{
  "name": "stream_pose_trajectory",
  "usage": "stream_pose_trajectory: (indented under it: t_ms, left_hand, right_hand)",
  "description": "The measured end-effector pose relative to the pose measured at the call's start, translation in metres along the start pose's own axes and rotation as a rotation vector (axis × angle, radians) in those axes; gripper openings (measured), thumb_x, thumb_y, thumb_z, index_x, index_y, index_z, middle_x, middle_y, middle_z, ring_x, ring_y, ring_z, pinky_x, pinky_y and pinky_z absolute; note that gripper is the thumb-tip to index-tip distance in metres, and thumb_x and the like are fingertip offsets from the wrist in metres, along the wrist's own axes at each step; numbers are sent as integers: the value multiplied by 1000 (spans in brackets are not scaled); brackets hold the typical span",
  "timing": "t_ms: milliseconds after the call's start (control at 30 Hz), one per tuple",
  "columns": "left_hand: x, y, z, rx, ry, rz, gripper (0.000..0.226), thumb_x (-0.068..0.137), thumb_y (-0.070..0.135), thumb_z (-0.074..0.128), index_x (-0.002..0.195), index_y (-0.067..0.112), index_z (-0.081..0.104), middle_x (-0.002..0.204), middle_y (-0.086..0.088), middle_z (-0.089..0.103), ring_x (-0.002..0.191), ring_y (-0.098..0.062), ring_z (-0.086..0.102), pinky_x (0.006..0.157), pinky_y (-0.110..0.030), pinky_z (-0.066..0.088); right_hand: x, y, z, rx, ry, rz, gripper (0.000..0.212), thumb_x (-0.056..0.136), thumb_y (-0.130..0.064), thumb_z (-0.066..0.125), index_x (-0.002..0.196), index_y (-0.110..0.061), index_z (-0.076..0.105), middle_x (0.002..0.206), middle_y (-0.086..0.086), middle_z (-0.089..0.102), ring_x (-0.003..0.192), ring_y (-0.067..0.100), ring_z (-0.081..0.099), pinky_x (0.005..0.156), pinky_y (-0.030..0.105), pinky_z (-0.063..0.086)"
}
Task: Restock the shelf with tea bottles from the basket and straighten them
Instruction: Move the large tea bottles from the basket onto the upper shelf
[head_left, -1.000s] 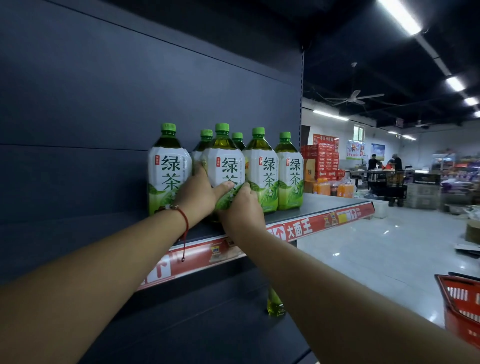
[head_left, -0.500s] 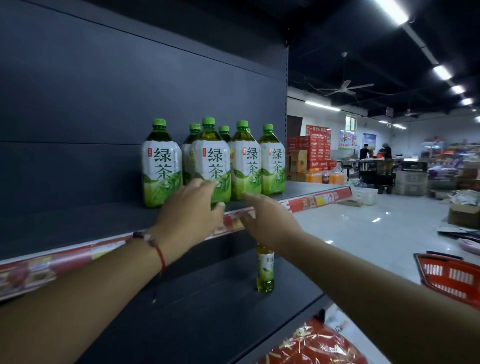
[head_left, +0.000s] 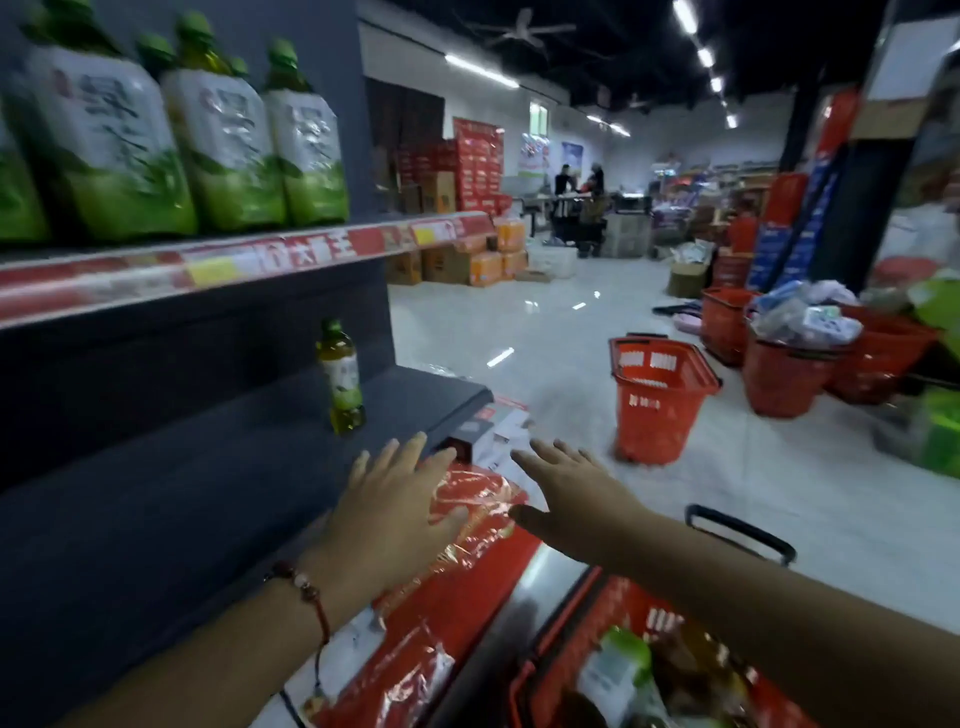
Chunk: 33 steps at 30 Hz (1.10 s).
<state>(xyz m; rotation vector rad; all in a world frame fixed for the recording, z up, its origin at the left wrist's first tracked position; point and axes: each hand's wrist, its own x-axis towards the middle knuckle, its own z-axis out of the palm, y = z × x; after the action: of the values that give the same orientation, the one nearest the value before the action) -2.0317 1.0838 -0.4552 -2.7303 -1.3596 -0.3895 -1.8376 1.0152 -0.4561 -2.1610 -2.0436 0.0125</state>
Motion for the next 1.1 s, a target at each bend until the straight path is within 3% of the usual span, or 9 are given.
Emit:
stream_pose_trajectory:
  t_ms: [200,333,733,833,933,1033,1100]
  left_hand:
    - [-6,72,86,-84,-152,137,69,86,61,42,148,38,21,159,3,17,144,-22,18,118,-40,14]
    - [-6,100,127,-93,-261,205,70,86,64,39,147,36,23,157,0,22,144,-24,21,118,-43,17]
    - [-7,113,209,-77,-424,226,65,88,55,47,145,28,29,149,-2,32,137,-23,32,107,-40,33]
    - [-8,112,223,-68,-468,254,69,89,57,44,148,29,24,152,-3,29,138,-24,30,111,-40,30]
    - [-6,112,233,-48,-494,294,70,89,57,44,149,30,19,155,-4,24,141,-26,25,114,-41,26]
    - [-3,113,239,-39,-504,321,70,91,55,44,150,30,16,157,-6,20,143,-27,21,116,-41,20]
    - [-2,114,240,-39,-496,347,71,91,54,44,151,29,15,157,-7,20,142,-27,21,116,-41,20]
  right_hand:
    - [-55,77,74,42,-169,226,73,96,-50,52,156,-24,22,164,7,20,151,30,16,122,45,13]
    - [-86,111,117,58,-269,318,76,97,-50,51,158,-25,14,166,8,11,152,32,8,123,49,7]
    - [-101,135,216,61,-484,352,74,99,-38,52,158,-20,11,165,12,12,152,34,9,123,52,5]
    - [-94,133,235,98,-526,380,77,96,-42,55,157,-19,15,163,12,19,150,34,16,122,52,13]
    - [-86,128,252,237,-545,496,77,93,-43,60,155,-18,21,158,11,32,143,32,34,116,48,32]
    - [-73,126,268,413,-532,688,66,91,-42,63,145,-16,36,140,9,51,122,26,55,100,42,50]
    - [-64,124,273,473,-504,779,55,92,-49,59,132,-15,45,128,7,58,111,23,59,93,38,52]
